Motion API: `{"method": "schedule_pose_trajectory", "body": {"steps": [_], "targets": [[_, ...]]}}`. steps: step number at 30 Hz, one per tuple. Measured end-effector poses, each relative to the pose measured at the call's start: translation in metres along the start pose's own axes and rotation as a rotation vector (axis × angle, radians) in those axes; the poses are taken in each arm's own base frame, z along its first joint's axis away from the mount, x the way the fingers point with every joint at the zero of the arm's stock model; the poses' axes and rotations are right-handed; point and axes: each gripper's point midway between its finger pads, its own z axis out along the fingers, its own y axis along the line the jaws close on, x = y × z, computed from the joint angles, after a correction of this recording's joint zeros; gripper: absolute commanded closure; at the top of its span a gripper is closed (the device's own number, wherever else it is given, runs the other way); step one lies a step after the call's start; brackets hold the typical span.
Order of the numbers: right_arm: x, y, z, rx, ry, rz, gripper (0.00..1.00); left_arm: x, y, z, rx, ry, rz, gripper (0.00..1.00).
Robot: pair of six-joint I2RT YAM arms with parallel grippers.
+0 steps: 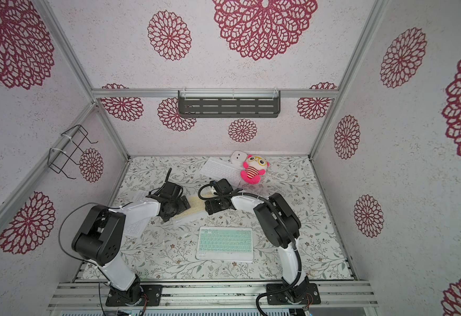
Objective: Stack the numeric keypads
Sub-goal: Move the numeric keypad to the center of the board.
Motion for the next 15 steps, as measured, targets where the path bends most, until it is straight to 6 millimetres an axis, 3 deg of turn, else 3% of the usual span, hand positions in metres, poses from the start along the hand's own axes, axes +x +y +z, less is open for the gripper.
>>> {"method": "schedule_pose_trajectory", "body": {"steps": [5, 9, 12, 15], "targets": [[0.032, -0.035, -0.026, 0.113, 0.008, 0.095, 0.13, 0.004, -0.053, 0.012, 0.092, -0.001, 0.07, 0.02], [0.044, -0.06, -0.039, 0.166, -0.007, 0.182, 0.13, 0.012, -0.087, 0.016, 0.176, 0.006, 0.098, 0.02], [0.047, -0.074, -0.046, 0.188, -0.027, 0.233, 0.12, 0.018, -0.099, 0.014, 0.214, 0.025, 0.111, 0.02], [0.048, -0.082, -0.049, 0.197, -0.043, 0.275, 0.12, 0.026, -0.099, 0.011, 0.206, 0.043, 0.125, 0.02]]}}
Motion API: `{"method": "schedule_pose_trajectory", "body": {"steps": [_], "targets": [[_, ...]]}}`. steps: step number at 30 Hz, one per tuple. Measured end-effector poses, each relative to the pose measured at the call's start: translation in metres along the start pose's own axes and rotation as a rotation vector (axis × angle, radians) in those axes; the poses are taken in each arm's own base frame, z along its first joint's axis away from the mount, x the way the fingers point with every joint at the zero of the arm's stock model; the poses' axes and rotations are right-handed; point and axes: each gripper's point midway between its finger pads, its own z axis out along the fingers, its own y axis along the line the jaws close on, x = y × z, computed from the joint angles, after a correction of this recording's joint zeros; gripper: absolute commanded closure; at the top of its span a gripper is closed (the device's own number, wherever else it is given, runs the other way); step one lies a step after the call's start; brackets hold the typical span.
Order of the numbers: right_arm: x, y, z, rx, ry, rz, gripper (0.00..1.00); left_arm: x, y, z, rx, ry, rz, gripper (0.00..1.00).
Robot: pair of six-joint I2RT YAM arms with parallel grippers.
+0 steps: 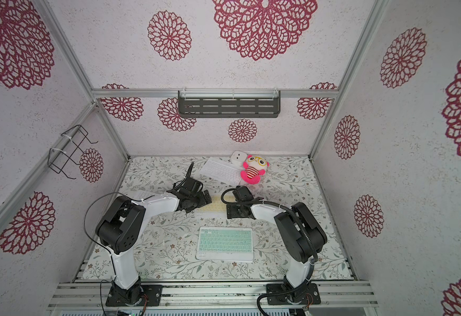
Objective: Stack the numeric keypads
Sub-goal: Move the numeric keypad to the center of the board, then pick up the numeric keypad from the center of the board.
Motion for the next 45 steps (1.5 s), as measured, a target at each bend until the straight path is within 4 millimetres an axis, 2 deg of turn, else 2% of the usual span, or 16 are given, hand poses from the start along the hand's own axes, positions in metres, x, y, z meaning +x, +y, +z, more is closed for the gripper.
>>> {"method": "schedule_pose_trajectory", "body": {"steps": [6, 9, 12, 18, 27, 35, 45], "targets": [[-0.01, -0.021, -0.001, 0.031, -0.016, 0.092, 0.12, 0.021, 0.019, -0.012, -0.11, 0.049, 0.049, 0.02], [-0.014, -0.029, -0.002, 0.048, -0.019, 0.126, 0.12, 0.024, 0.028, -0.016, -0.15, 0.053, 0.073, 0.02], [-0.019, -0.031, -0.002, 0.053, -0.023, 0.144, 0.12, 0.024, 0.03, -0.016, -0.155, 0.054, 0.102, 0.02], [-0.029, -0.025, 0.007, 0.033, -0.027, 0.151, 0.12, 0.019, 0.022, -0.007, -0.139, 0.072, 0.166, 0.02], [-0.04, -0.013, 0.015, -0.014, -0.042, 0.161, 0.12, 0.013, -0.007, 0.004, 0.01, 0.072, 0.178, 0.02], [-0.049, -0.015, 0.02, -0.073, -0.064, 0.152, 0.12, 0.008, -0.01, 0.005, 0.068, 0.086, 0.158, 0.02], [-0.059, -0.017, 0.02, -0.263, -0.128, 0.163, 0.12, 0.005, -0.011, 0.008, 0.072, 0.092, 0.146, 0.02]]}}
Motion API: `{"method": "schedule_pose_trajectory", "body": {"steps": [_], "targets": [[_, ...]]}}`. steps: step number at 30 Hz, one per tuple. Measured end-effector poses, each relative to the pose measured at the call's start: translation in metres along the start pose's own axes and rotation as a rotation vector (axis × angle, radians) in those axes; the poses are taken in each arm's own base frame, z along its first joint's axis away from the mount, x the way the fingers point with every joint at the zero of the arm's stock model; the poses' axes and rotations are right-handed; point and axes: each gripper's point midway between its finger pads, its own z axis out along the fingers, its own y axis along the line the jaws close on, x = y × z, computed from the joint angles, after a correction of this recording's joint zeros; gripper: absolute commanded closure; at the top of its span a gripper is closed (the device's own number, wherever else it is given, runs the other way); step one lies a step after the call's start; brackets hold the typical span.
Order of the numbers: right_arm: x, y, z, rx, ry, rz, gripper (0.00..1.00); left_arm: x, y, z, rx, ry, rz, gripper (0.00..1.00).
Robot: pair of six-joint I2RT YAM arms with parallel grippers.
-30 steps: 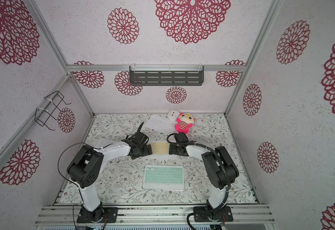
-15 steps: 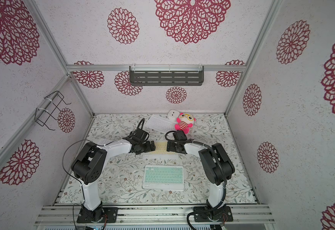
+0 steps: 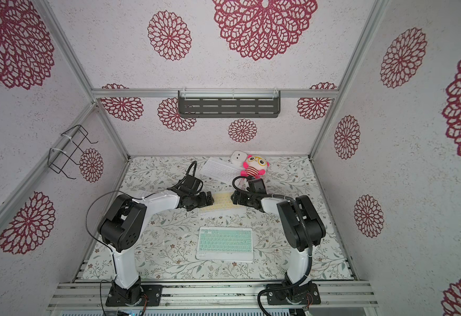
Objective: Stack the numeric keypads
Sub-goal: Pick up the numeric keypad from the center of the board.
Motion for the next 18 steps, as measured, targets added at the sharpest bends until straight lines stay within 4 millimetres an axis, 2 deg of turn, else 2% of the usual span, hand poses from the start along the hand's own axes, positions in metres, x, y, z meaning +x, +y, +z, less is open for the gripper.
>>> {"method": "schedule_pose_trajectory", "body": {"steps": [13, 18], "targets": [[0.005, 0.005, -0.007, -0.178, -0.033, -0.024, 0.12, -0.015, 0.004, 0.004, -0.026, -0.023, -0.01, 0.02], [0.009, 0.013, -0.012, -0.277, -0.057, 0.022, 0.12, -0.021, 0.011, 0.005, -0.047, -0.041, -0.008, 0.02]]}}
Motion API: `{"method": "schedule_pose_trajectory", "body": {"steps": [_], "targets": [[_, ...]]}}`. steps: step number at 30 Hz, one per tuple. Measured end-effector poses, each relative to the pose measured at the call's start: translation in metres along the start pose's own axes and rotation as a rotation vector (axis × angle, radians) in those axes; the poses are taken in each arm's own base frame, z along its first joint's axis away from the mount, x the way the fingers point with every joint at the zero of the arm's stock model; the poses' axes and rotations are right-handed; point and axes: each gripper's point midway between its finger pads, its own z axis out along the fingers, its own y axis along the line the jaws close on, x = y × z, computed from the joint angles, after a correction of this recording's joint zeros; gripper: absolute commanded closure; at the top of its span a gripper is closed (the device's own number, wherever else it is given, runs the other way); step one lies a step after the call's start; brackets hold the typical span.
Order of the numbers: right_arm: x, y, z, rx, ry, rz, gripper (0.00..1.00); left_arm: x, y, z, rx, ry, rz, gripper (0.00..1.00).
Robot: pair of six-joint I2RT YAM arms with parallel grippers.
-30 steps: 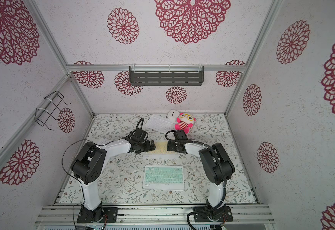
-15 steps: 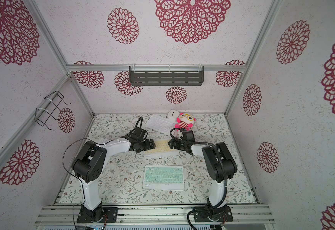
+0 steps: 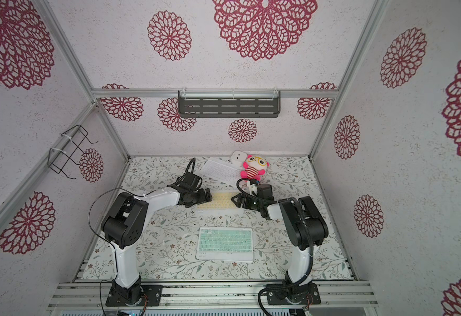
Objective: Stack the numeric keypads
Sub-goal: Pick up the numeric keypad from the center of the board.
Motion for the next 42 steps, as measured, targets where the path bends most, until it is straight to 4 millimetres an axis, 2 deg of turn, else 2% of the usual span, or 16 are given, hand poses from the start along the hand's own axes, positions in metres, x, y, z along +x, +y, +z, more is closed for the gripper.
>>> {"method": "schedule_pose_trajectory", "body": {"steps": [7, 17, 22, 27, 35, 39, 42], "targets": [[0.004, 0.007, -0.002, -0.146, -0.036, 0.108, 0.13, -0.009, 0.008, 0.002, -0.023, -0.031, 0.002, 0.02], [-0.001, 0.015, -0.008, -0.299, -0.066, 0.242, 0.13, -0.016, 0.013, 0.003, -0.026, -0.056, 0.001, 0.02], [0.033, 0.046, -0.003, -0.422, 0.097, 0.258, 0.16, -0.008, -0.015, 0.009, 0.083, -0.041, 0.029, 0.02], [0.041, 0.048, -0.004, -0.443, 0.142, 0.294, 0.2, -0.009, -0.017, 0.009, 0.111, -0.041, 0.024, 0.02], [0.042, 0.029, -0.011, -0.403, 0.125, 0.359, 0.38, -0.005, -0.026, 0.009, 0.166, -0.024, 0.025, 0.02], [0.044, 0.016, -0.013, -0.348, 0.114, 0.393, 0.53, -0.001, -0.03, 0.008, 0.194, -0.012, 0.023, 0.02], [0.046, 0.01, -0.013, -0.292, 0.117, 0.389, 0.71, 0.002, -0.031, 0.006, 0.204, -0.003, 0.019, 0.02]]}}
